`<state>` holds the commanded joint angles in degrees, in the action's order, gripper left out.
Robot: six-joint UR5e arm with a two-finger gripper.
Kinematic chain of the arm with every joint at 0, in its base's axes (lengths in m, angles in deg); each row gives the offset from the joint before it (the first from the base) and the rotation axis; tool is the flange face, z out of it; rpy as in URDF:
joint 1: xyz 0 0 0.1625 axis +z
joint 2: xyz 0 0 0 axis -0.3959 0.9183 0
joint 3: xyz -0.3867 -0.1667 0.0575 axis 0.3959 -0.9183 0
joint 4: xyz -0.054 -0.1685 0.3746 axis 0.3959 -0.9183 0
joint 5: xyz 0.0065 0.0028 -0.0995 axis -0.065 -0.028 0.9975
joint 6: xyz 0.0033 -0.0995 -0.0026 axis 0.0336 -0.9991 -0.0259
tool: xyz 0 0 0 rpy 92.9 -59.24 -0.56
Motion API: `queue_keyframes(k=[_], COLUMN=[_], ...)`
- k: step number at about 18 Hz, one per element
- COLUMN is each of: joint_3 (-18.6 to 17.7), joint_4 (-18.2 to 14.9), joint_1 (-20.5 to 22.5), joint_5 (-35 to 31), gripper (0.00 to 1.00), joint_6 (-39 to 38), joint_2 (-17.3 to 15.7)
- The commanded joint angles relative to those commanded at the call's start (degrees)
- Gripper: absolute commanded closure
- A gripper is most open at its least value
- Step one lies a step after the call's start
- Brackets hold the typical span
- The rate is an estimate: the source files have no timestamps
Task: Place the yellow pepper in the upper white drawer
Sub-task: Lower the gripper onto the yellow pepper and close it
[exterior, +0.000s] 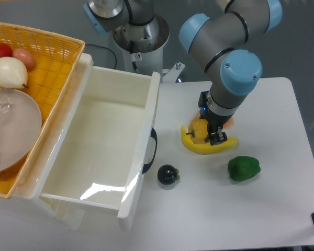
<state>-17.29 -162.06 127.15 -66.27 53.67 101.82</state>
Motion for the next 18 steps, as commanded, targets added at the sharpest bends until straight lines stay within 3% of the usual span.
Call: queue_keyframes(k=[10, 18], joint_3=[0.09, 1.31], joint_4=[-0.26, -0.09], joint_1=[0.09, -1.06], joint_5=[-0.09, 1.66], gripper=[1.0, 1.0], joint_6=[-2.9, -10.45], joint_2=[-0.35, -0.44])
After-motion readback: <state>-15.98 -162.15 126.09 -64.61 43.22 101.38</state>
